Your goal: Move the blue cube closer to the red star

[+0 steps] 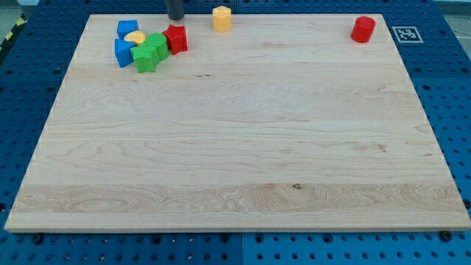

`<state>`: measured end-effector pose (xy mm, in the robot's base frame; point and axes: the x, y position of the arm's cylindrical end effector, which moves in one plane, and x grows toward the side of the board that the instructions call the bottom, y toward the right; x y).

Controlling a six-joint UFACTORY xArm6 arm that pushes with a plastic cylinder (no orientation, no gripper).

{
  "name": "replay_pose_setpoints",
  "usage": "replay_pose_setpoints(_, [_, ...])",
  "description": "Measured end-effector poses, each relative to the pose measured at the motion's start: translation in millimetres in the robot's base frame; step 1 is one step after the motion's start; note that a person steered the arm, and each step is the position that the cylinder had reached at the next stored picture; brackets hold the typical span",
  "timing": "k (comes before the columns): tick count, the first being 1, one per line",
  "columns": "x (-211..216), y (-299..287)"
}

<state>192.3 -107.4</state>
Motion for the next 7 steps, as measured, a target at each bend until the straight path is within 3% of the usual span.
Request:
replay_pose_setpoints(1, [12,100])
replay_pose_setpoints(2, [8,111])
replay_pose_setpoints(5, [1,-128])
replay_pose_setpoints(7, [16,-167])
